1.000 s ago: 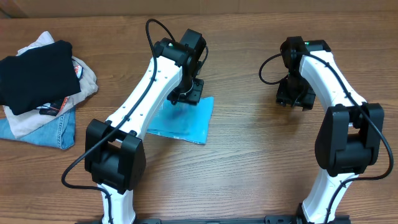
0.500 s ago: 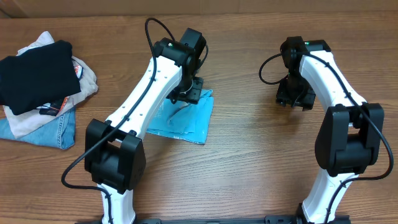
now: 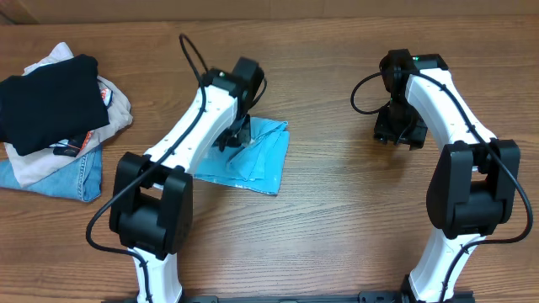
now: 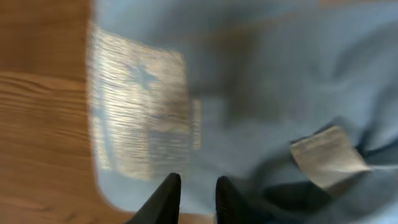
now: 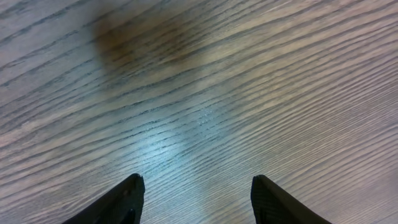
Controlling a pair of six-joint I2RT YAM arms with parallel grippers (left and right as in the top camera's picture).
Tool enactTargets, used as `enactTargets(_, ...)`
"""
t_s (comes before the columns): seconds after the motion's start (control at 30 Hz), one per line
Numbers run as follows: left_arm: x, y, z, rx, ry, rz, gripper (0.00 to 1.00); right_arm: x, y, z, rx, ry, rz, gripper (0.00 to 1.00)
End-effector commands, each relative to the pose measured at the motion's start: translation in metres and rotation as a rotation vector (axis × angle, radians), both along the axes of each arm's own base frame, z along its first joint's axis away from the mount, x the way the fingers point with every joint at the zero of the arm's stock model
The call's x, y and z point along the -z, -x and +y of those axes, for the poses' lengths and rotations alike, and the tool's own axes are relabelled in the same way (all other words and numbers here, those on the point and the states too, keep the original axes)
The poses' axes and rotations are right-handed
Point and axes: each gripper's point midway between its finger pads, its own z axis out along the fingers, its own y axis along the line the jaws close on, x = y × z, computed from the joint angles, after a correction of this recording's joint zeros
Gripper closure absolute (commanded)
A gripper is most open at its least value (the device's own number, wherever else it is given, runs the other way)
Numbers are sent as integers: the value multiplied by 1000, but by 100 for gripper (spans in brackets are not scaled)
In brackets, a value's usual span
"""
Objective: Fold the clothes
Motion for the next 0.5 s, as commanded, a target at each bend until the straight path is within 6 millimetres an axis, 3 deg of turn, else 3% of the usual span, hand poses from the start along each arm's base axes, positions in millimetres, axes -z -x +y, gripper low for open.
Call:
enactTargets(0.0, 23, 27, -24, -15, 141, 109, 77, -18, -7, 0, 0, -6, -60, 41)
enactTargets(0.1, 25, 55, -60, 60, 314, 231, 79, -18, -6, 0, 0, -5, -58, 41)
enactTargets(0.27, 8, 82, -115, 269, 607, 340, 82, -18, -6, 0, 0, -6, -58, 41)
enactTargets(0.47, 7, 86, -115, 381, 621, 341, 79, -18, -7, 0, 0, -5, -61, 41)
